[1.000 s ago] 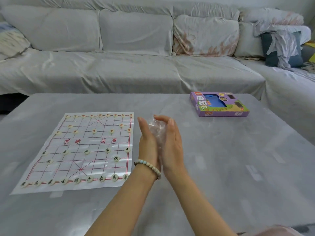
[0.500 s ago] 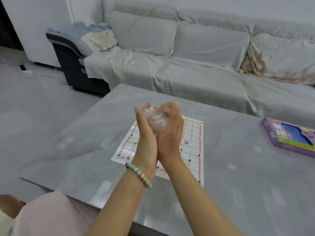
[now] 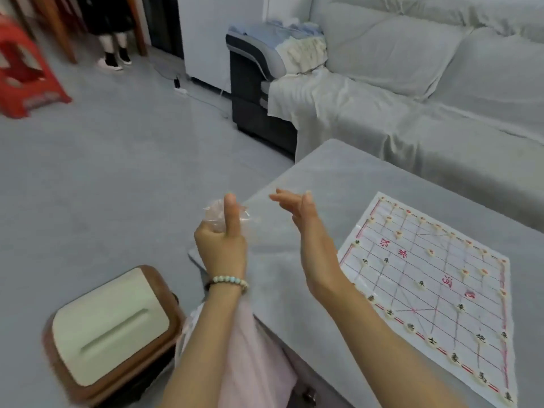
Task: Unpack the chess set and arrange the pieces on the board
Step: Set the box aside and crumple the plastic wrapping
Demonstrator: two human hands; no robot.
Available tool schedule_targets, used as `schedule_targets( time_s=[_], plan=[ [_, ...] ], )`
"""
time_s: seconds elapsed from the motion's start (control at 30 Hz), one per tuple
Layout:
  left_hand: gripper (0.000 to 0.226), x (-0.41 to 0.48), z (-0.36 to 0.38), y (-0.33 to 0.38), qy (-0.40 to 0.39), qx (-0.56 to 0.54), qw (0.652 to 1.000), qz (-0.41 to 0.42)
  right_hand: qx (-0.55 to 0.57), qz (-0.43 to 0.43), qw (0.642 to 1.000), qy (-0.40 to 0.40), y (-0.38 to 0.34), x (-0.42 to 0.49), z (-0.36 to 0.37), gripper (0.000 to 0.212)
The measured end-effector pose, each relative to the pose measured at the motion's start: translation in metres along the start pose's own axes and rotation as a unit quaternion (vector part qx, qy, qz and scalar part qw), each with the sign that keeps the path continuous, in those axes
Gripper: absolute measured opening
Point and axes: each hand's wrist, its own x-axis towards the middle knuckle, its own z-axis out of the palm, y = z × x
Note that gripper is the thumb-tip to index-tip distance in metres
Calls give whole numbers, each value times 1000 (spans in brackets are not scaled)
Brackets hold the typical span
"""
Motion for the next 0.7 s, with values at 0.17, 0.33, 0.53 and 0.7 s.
schedule_targets(
  time_s=[0.17, 0.33, 0.53, 0.7],
  plan=[
    [57, 55, -120, -56, 42, 164, 985, -36, -90, 26, 977, -192, 21, 21, 88, 39],
    [71, 58, -212, -114, -39, 272, 955, -114, -105, 112, 922, -356, 51, 24, 178, 30],
    [59, 55, -251, -168, -83, 375, 905, -184, -162, 163, 895, -384, 90, 20, 206, 28],
    [43, 65, -249, -190, -110, 379, 903, -167, -192, 201, 875, -396, 104, 20, 197, 29]
  ],
)
